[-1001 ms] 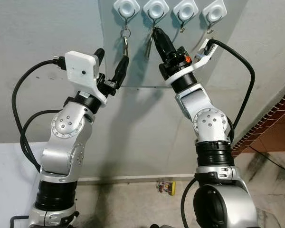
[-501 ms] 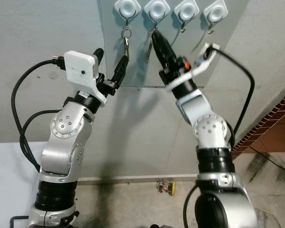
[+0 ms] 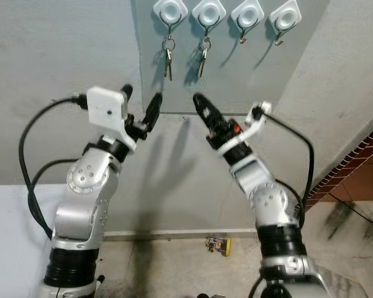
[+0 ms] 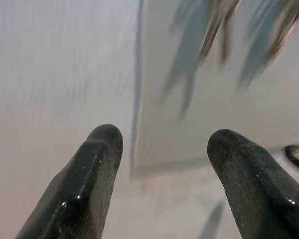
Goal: Hang keys on a hook
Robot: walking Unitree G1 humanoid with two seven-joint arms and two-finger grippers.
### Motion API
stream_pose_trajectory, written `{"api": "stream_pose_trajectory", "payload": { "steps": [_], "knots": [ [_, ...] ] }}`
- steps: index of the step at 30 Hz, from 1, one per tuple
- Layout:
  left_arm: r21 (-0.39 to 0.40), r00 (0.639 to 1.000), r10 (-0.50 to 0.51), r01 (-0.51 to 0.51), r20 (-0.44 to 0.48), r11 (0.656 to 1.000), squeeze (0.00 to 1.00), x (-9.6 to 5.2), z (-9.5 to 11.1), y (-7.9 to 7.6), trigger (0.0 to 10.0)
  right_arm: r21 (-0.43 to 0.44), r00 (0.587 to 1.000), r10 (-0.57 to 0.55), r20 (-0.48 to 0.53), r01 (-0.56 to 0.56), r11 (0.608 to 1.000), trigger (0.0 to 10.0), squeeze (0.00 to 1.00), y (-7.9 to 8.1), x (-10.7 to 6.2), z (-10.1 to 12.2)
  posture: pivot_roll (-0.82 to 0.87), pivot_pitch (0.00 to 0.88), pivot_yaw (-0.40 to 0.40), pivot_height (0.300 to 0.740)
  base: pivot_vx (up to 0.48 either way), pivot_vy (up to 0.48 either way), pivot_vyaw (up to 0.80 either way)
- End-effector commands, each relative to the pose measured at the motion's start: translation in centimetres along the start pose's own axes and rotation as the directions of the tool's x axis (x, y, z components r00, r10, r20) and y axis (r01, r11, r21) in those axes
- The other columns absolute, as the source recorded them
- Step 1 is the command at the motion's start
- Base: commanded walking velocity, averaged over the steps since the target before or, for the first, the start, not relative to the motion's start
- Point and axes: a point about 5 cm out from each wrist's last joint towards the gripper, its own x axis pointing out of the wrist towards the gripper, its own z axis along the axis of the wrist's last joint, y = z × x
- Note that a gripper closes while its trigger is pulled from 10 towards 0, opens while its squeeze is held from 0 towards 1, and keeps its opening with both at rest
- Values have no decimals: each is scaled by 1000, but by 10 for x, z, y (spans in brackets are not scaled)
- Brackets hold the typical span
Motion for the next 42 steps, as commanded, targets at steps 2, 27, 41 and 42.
{"api": "stream_pose_trajectory", "payload": {
  "steps": [2, 27, 41, 42],
  "knots": [
    [3, 1000, -4, 4, -30, 1000, 0, -1, -8, -3, 10000, -33, 1000, 1, -4, -1, 999, 10000, 949, 1, 2, -1, -39, 84, -31, 740, 0, 0, 0],
    [47, 932, 148, -140, -330, 989, 0, -47, -135, 8, 10000, -488, 878, -426, -218, 280, 827, 10000, 0, -85, -80, -71, -54, 44, -33, 740, 0, 0, 0],
    [-107, 954, 277, -289, -116, 951, 0, -55, -92, 25, 10000, -668, 930, -362, -59, 233, 707, 10000, 0, -71, -66, -39, -59, 73, -32, 740, 0, 0, 0],
    [-109, 953, 282, -294, -114, 950, 0, -56, -90, 26, 10000, -673, 930, -366, -48, 240, 699, 10000, 0, -72, -67, -37, -59, 74, -32, 740, 0, 0, 0]
  ]
}}
